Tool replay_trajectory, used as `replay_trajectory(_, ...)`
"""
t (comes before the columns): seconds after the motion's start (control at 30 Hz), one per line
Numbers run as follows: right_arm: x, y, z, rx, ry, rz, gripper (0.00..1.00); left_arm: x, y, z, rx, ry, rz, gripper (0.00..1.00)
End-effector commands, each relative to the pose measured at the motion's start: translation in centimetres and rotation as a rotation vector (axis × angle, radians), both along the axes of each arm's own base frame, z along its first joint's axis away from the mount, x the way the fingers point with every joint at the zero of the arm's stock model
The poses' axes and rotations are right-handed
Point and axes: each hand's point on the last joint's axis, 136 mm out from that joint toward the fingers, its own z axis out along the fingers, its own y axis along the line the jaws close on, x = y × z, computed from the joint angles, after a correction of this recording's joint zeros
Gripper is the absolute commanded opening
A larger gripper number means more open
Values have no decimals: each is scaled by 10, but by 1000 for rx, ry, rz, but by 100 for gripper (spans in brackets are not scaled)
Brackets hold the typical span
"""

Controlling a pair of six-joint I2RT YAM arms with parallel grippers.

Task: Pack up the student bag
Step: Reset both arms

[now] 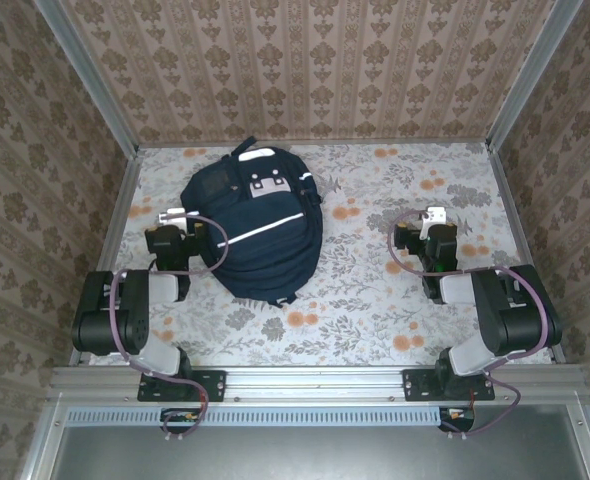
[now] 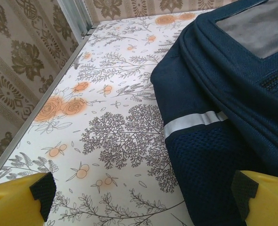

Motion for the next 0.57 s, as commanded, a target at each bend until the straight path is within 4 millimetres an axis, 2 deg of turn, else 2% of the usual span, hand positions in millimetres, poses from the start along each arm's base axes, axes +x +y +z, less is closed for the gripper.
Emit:
replay_trajectory(0.0,9,2,13,30,-48,12,100,3,-11,5,-40,-38,-56,100)
replay_trajectory(0.53,9,2,14,31,-49,13,100,3,-11,5,-38,-33,-56,100)
